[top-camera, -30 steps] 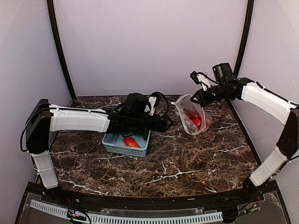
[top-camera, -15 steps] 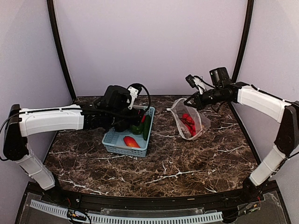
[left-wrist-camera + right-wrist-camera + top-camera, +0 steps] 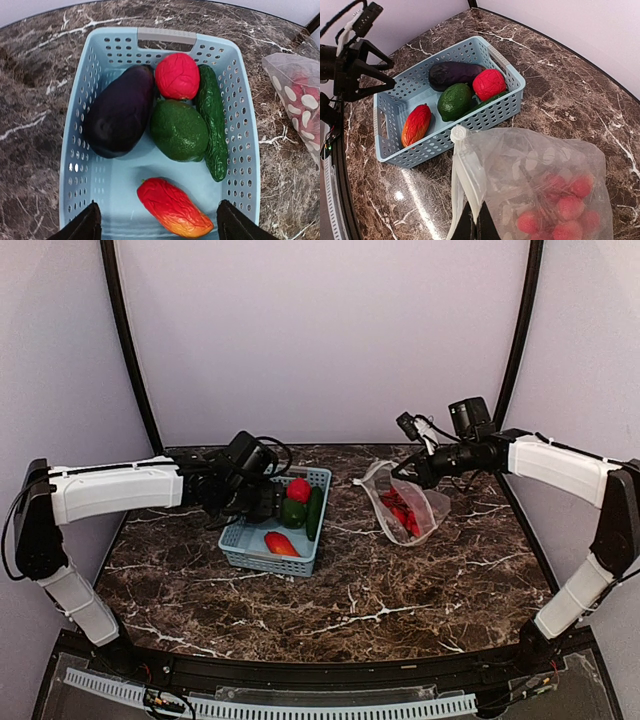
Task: Place the food in the zip-top bag and seal the zipper
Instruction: Adjust the zipper food storage bag at the center of the board, then pick up the fake fruit from the bin.
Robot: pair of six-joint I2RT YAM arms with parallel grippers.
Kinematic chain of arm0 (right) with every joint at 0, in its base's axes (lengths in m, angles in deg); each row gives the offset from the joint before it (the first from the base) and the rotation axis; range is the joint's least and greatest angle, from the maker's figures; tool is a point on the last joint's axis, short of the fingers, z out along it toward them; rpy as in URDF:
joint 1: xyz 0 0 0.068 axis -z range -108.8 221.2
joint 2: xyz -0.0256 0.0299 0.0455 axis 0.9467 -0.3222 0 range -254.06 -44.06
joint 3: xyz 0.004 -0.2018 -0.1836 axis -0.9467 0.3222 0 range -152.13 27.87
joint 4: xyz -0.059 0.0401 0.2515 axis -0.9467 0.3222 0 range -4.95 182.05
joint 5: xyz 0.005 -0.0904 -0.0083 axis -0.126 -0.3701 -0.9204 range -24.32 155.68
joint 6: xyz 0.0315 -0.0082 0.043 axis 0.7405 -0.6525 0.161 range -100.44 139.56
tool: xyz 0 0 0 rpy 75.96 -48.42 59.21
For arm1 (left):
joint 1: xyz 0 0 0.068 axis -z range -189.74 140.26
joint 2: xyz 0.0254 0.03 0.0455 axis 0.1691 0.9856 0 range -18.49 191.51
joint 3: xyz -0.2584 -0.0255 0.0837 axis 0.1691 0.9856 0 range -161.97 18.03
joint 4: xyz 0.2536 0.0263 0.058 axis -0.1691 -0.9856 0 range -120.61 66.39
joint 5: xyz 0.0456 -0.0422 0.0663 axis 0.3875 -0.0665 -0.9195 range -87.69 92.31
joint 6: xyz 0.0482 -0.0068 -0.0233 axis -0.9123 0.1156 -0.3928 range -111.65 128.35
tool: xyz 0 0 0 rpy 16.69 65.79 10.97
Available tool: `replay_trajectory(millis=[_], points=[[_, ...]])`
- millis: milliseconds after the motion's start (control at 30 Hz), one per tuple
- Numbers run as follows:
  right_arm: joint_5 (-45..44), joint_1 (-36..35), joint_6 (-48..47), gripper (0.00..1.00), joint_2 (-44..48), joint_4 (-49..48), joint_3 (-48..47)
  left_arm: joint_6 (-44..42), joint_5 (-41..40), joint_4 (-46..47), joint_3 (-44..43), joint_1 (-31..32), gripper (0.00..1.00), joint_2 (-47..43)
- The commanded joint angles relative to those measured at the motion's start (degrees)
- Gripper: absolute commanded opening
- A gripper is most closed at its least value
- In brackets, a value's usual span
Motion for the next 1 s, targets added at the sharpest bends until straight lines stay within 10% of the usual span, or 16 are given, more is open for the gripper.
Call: replay_trajectory(millis=[0,967], points=[[1.78,-0.01,0.4,0.0,2.55,-2.2,1.01,12.38,2.15,-4.77,-0.25,0.17,0.78,2.73],[3.65,-0.01,0.33,0.0,3.89,-2.36,2.41,22.63,10.36,-1.71,-1.19,-1.18,0.66,17.79]])
